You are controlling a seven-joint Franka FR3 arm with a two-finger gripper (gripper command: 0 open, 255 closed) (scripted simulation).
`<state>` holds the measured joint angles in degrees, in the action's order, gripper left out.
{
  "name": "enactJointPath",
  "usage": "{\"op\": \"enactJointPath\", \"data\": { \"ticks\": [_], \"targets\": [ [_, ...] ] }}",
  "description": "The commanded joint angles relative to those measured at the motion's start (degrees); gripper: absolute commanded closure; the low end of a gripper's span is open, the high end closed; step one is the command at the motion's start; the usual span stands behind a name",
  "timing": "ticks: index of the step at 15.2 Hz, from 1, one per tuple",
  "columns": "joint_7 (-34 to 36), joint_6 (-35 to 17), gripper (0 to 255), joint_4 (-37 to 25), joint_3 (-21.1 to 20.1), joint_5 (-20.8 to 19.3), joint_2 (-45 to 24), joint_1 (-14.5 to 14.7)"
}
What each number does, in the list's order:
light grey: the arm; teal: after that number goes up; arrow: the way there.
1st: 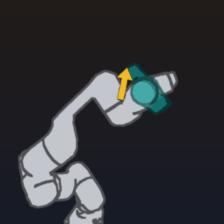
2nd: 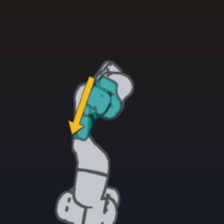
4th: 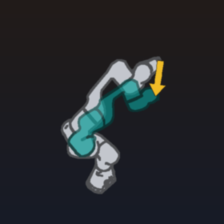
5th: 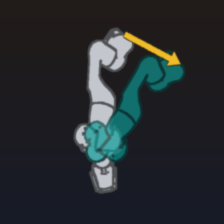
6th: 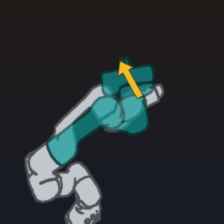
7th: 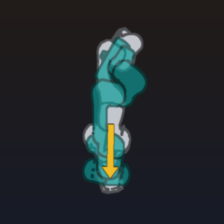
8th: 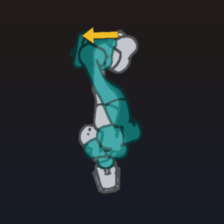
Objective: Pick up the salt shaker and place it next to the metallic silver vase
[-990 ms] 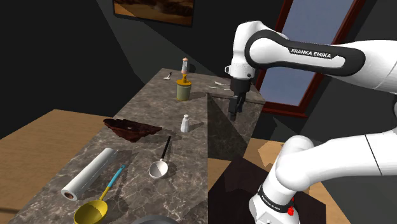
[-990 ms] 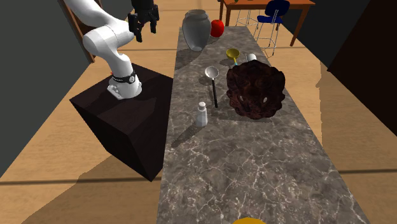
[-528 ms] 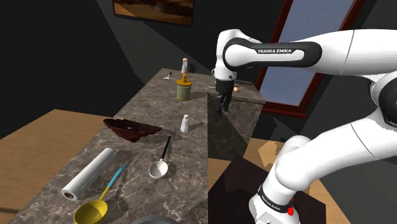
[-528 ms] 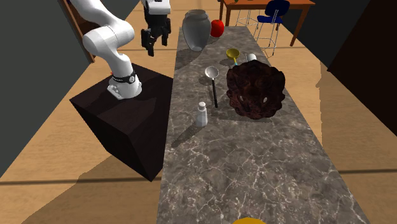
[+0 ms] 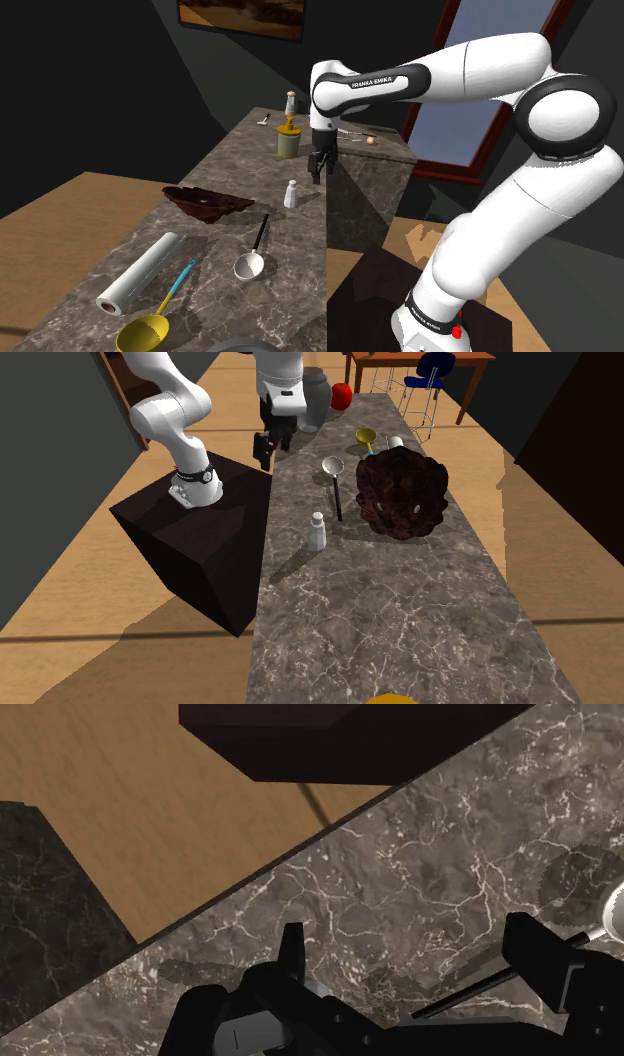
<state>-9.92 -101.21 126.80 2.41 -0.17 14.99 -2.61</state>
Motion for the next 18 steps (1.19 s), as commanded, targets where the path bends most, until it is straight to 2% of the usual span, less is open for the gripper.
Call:
{"op": "enactJointPath", "data": {
  "ticks": [1, 11, 12, 18],
  "targets": [
    [-0.7, -1.5, 0, -3.5, 0.6, 0.1, -5.3, -0.3],
    [-2.6, -2.7, 0, -24.2, 1.7, 1.9, -29.3, -1.6],
    [-2.7, -2.6, 0, -25.0, 1.7, 2.0, -30.1, -1.7],
    [-2.7, -7.2, 0, -20.9, 1.7, 2.1, -30.5, -1.6]
  ]
}}
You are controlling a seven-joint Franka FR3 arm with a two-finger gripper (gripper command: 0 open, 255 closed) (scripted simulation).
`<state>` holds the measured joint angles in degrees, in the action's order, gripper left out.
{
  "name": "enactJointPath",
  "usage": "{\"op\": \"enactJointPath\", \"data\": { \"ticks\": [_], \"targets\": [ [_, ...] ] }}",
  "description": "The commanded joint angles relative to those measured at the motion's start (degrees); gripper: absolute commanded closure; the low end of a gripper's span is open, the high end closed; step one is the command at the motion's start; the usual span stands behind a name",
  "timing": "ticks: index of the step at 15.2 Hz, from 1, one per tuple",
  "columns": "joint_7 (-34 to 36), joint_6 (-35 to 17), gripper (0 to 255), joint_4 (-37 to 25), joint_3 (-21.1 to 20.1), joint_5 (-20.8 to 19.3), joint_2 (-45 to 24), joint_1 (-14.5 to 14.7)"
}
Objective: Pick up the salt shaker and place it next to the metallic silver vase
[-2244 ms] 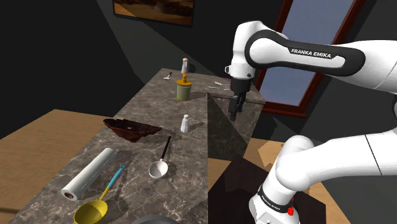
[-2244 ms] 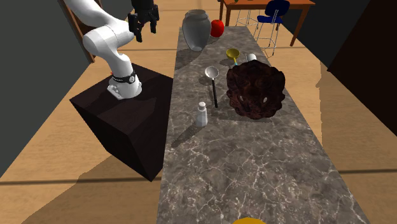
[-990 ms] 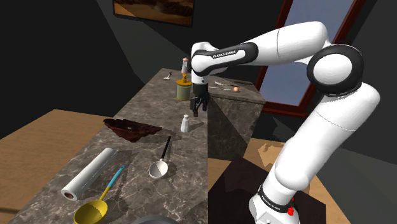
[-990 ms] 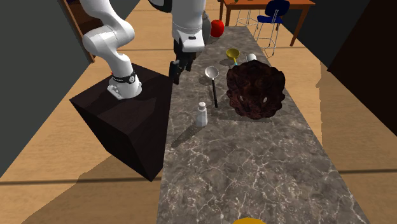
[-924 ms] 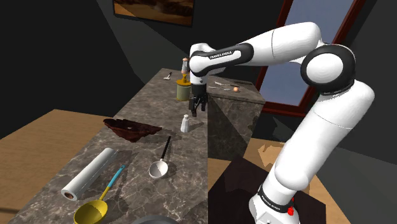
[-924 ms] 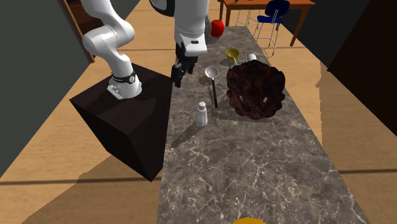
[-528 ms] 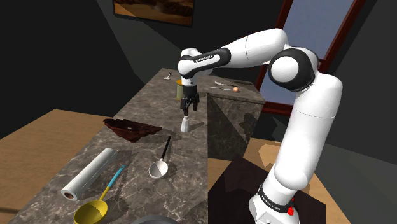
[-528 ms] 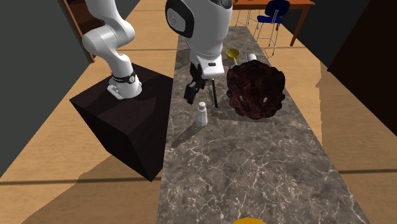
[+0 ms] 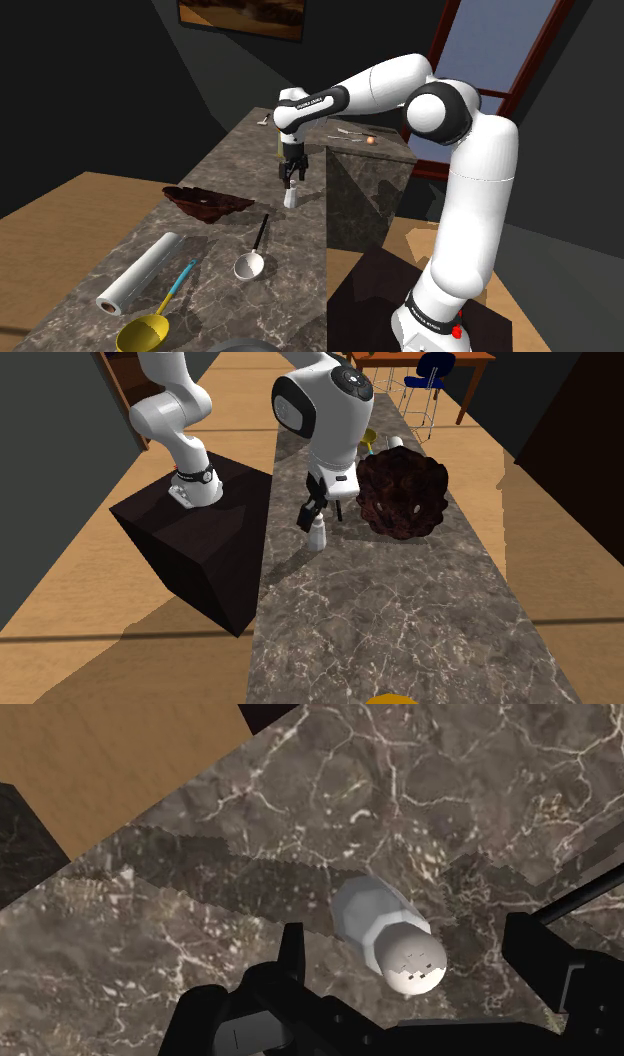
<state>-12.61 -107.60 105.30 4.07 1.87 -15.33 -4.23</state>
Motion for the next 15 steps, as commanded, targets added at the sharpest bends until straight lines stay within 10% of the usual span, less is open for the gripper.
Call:
{"op": "enactJointPath", "data": {
  "ticks": [1, 9, 10, 15],
  "targets": [
    [-0.1, -2.0, 0, 1.6, 0.0, 0.1, -0.3, 0.0],
    [-0.1, -2.0, 0, 1.6, 0.0, 0.0, -0.3, 0.0],
    [-0.1, -2.0, 255, 1.6, 0.0, 0.0, -0.3, 0.0],
    [-0.1, -2.0, 255, 1.6, 0.0, 0.1, -0.3, 0.0]
  ]
}}
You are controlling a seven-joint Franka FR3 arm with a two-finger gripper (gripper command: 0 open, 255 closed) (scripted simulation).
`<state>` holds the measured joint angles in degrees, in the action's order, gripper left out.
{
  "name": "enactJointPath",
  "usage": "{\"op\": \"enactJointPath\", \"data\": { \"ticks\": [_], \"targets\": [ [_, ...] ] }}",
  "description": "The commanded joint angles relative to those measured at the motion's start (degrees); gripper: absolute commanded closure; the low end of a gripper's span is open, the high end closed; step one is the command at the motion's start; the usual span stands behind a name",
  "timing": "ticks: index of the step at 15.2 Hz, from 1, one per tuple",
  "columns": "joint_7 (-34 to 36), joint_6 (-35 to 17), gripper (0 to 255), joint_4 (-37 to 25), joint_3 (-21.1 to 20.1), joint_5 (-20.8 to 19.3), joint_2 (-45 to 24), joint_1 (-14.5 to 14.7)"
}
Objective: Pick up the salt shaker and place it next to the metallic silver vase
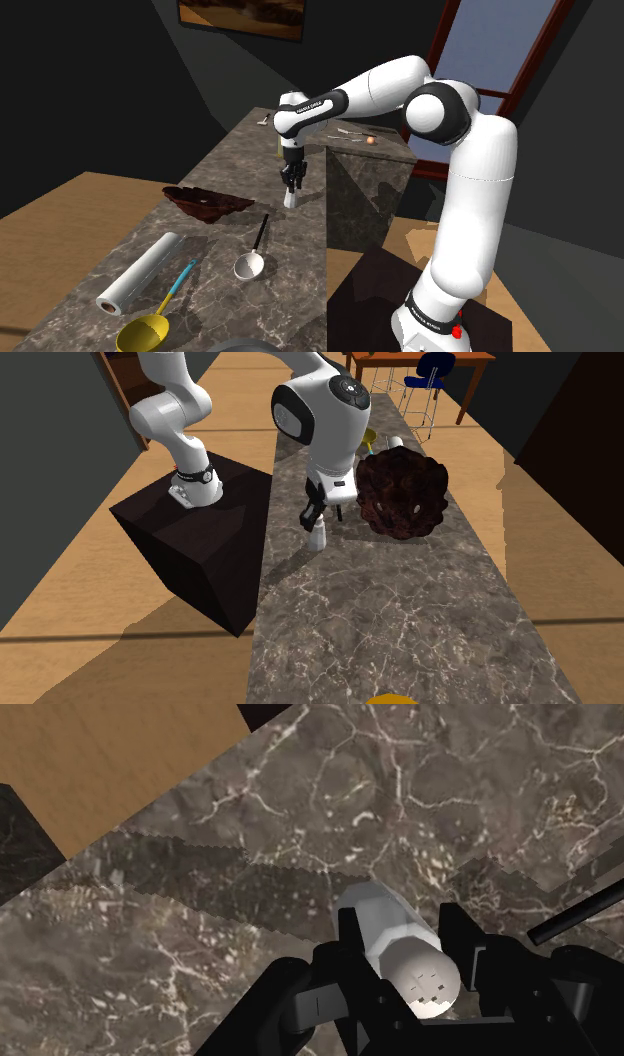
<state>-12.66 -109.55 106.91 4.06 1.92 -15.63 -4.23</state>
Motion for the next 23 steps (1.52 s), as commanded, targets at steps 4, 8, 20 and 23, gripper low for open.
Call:
{"op": "enactJointPath", "data": {
  "ticks": [4, 8, 20, 23],
  "targets": [
    [0.0, 0.0, 255, 0.0, 0.0, 0.0, 0.0, 0.0],
    [0.1, 2.7, 255, -1.5, 0.0, -0.1, 1.2, 0.0],
    [0.3, 11.2, 255, -7.2, 0.1, -0.4, 3.9, 0.0],
    [0.4, 13.3, 255, -9.0, 0.1, -0.4, 4.3, 0.0]
  ]
}}
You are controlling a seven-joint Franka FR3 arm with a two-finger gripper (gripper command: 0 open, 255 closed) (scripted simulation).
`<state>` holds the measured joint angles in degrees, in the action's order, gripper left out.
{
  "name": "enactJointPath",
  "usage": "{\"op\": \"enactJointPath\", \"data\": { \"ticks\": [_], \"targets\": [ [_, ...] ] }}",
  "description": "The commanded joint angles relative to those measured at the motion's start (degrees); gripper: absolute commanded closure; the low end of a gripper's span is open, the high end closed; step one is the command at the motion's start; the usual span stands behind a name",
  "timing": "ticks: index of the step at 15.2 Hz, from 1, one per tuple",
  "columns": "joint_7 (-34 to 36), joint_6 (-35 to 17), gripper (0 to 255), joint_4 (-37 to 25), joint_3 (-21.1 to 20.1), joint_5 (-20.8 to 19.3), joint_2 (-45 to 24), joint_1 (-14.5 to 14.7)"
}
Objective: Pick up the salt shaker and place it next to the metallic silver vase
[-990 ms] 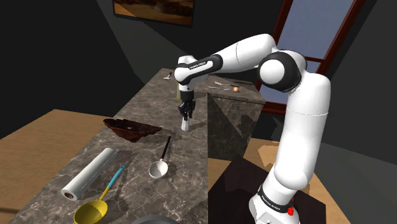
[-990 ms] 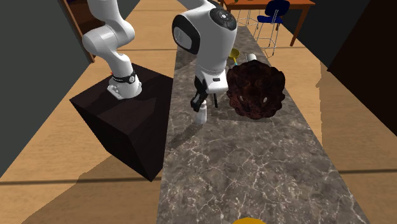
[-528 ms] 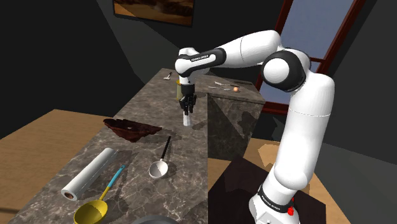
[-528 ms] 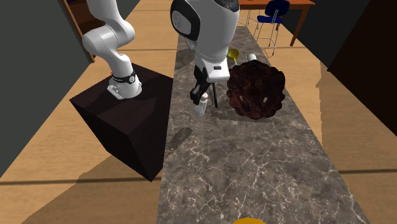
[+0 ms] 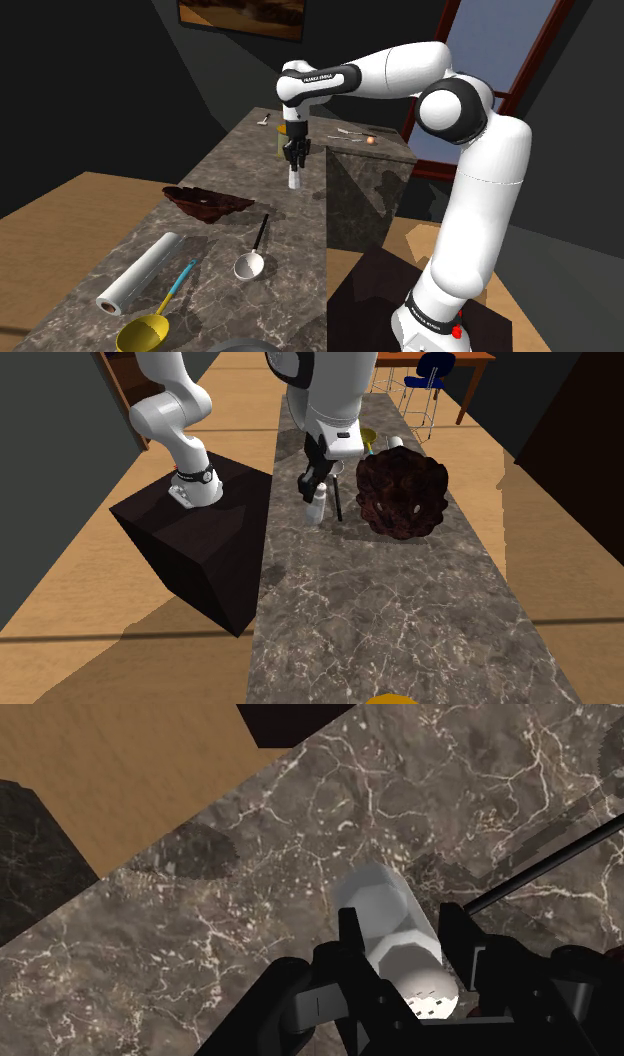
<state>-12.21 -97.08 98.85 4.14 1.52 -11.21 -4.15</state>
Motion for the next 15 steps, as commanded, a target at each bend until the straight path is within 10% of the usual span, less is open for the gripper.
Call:
{"op": "enactJointPath", "data": {
  "ticks": [1, 15],
  "targets": [
    [0.0, 1.6, 255, -1.6, 0.0, 0.0, 0.0, 0.0],
    [0.1, 12.3, 255, -12.0, 0.1, -0.1, 0.2, -0.1]
  ]
}}
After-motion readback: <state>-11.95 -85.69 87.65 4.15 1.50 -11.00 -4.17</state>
